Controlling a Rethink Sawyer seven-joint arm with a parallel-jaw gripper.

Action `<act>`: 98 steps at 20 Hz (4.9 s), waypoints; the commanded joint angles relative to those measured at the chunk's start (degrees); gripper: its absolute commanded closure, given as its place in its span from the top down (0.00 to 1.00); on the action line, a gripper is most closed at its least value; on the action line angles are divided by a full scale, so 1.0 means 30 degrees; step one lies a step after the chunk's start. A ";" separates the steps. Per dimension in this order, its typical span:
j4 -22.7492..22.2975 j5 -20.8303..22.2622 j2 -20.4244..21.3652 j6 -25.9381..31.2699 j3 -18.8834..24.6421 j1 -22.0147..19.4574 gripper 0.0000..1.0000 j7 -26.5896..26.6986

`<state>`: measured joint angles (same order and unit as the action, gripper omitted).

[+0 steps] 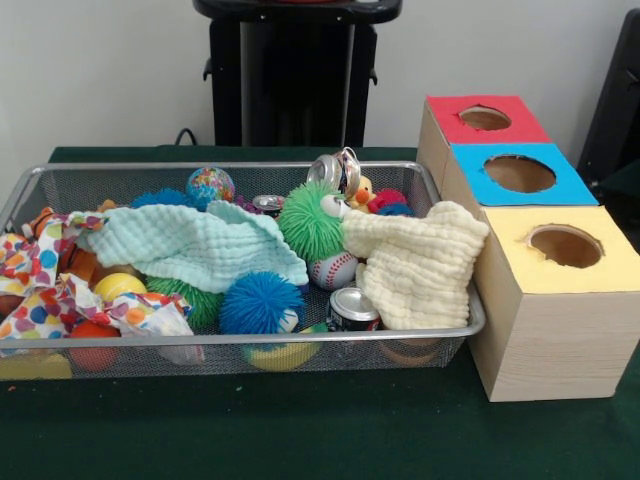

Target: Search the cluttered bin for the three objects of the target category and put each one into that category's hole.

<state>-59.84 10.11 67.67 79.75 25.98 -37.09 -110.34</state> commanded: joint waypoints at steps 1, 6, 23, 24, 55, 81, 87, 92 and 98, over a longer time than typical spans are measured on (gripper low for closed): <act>-0.0044 -0.0029 -0.0706 0.2873 0.1390 -0.1033 0.00 0.7165; 0.0311 0.0005 -0.0982 0.3092 0.1790 -0.1786 0.00 0.7736; -0.3251 -0.0470 -0.1382 -0.1764 0.2275 -0.3789 0.00 0.9599; -0.3522 -0.0540 -0.1419 -0.2131 0.2362 -0.3918 0.00 0.9671; -0.6856 -0.0086 -0.1978 -0.6758 0.4340 -0.5885 0.00 0.9560; -0.7908 0.1788 -0.4081 -0.9491 0.5924 -0.7529 0.00 0.9695; -0.7759 0.2337 -0.4837 -0.9874 0.6203 -0.7793 0.00 0.9454; -0.7842 0.2727 -0.5317 -1.0294 0.6353 -0.8052 0.00 0.9418; -0.7881 0.3198 -0.5866 -1.0708 0.6708 -0.8394 0.00 0.9529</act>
<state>-74.92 15.78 53.52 49.28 42.92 -61.55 -99.44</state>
